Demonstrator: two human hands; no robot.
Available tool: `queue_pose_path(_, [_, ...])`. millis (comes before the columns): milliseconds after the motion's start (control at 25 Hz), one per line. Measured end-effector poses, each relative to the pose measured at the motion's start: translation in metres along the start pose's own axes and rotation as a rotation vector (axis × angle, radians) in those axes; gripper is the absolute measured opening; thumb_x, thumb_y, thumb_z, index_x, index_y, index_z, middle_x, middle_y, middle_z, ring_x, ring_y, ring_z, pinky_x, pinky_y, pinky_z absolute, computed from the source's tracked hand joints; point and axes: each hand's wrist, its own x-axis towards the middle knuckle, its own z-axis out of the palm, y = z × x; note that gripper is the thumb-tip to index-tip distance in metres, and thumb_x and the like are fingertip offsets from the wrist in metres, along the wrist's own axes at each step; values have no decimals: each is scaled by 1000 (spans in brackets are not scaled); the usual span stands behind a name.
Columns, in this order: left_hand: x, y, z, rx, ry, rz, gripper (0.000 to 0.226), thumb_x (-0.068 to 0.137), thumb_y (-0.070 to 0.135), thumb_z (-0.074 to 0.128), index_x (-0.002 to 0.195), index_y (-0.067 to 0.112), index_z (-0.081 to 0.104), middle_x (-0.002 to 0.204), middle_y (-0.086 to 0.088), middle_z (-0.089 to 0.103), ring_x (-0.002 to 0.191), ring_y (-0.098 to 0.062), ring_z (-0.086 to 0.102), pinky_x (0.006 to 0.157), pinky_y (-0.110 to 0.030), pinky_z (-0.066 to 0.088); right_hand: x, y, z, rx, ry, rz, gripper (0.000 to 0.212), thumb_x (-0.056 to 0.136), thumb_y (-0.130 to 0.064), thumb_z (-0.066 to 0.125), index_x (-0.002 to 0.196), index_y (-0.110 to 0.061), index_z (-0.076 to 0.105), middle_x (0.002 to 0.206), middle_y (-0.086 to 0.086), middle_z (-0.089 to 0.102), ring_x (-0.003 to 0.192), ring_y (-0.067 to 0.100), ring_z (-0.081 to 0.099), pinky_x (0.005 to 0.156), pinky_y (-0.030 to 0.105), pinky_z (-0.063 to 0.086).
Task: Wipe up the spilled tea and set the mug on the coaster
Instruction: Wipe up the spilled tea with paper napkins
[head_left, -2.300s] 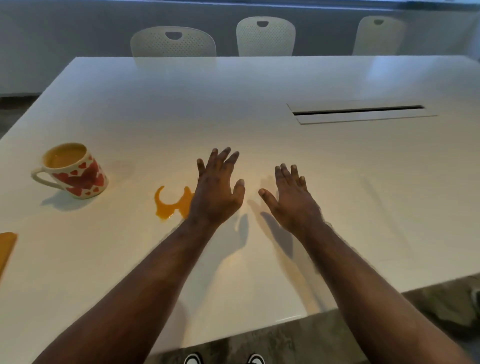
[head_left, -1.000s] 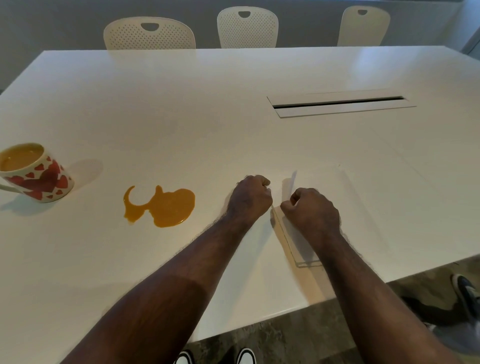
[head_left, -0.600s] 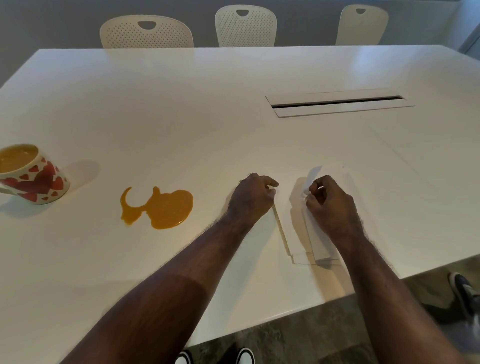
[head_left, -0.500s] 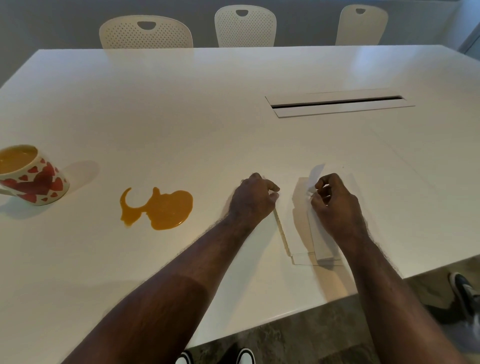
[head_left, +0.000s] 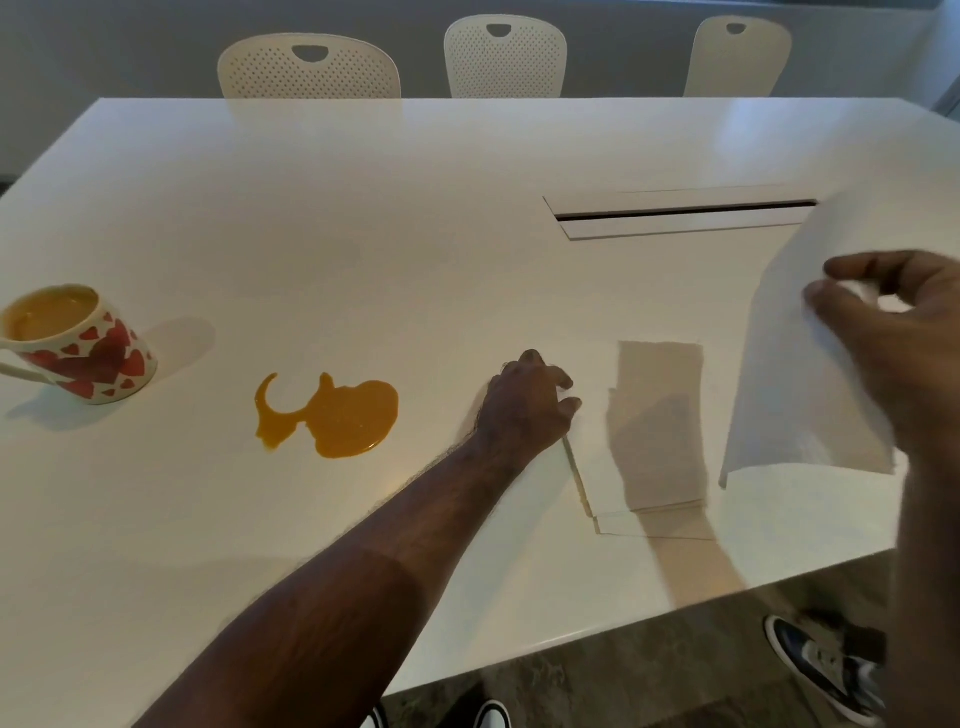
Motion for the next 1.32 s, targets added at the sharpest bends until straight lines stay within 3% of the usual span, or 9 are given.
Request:
queue_pose_path(80, [-2,11,-7,-138,61,22,33,91,37,59,116,19,69,117,-4,62,108,-23,57,94,-38,47,1,-19,-5,113,-44,-53,30,69,-66,74,95,-52,69,107,-16,71,101,18,69,90,48,55])
queue_pose_path(200, [-6,24,-26,-432,84,-8,37,96,40,51,123,18,66,119,-2,65,103,-17,61,88,-32,48,-6,-54,7,297,-164,-126,36,68,-64,77,99,-46,71,109,-11,72,102,18,69,89,40,57])
queue_pose_path(400, [-24,8,-60,-1265,-311,-152,62,97,56,32,143,15,45,122,-5,67,107,-26,63,95,-45,49,-27,-98,55,585,-362,-127,22,70,-36,82,90,-31,76,97,-9,75,92,9,70,80,20,53])
queue_pose_path(600, [-49,-31,-88,-1743,-190,-275,45,97,47,43,116,13,66,107,-10,65,111,-32,52,106,-48,37,-49,-105,102,659,-505,-16,19,84,-16,74,98,-28,70,107,-6,73,97,10,70,84,20,53])
queue_pose_path(720, [-63,-65,-108,-1668,61,-308,35,93,28,56,121,9,64,108,-9,70,104,-29,63,99,-48,49,-57,-94,127,668,-521,83,23,83,-11,74,101,-25,70,105,0,70,88,13,68,77,20,55])
queue_pose_path(880, [-89,-111,-134,-1395,293,-414,24,91,17,59,113,12,68,103,-7,73,93,-27,69,79,-45,57,-67,-67,163,551,-542,160,25,81,-14,77,101,-27,70,115,-1,68,110,22,64,91,38,55])
queue_pose_path(1000, [-111,-139,-145,-1140,346,-494,18,91,19,63,107,12,69,104,-8,75,100,-32,69,89,-49,53,-82,-50,193,441,-552,154,24,81,-16,77,100,-28,70,111,3,68,105,24,65,86,43,57])
queue_pose_path(1120, [-128,-153,-151,-871,388,-581,24,88,25,69,110,16,68,102,-2,74,97,-27,69,84,-45,57,-99,-38,219,279,-562,99,25,81,-21,77,102,-31,69,97,-7,67,84,15,66,72,32,57])
queue_pose_path(1320, [-141,-163,-153,-290,415,-589,44,84,29,72,125,19,60,82,11,64,74,-5,60,62,-25,47,-124,-32,245,-55,-620,-50,31,84,-27,71,114,-30,64,114,-4,65,99,15,61,81,27,44])
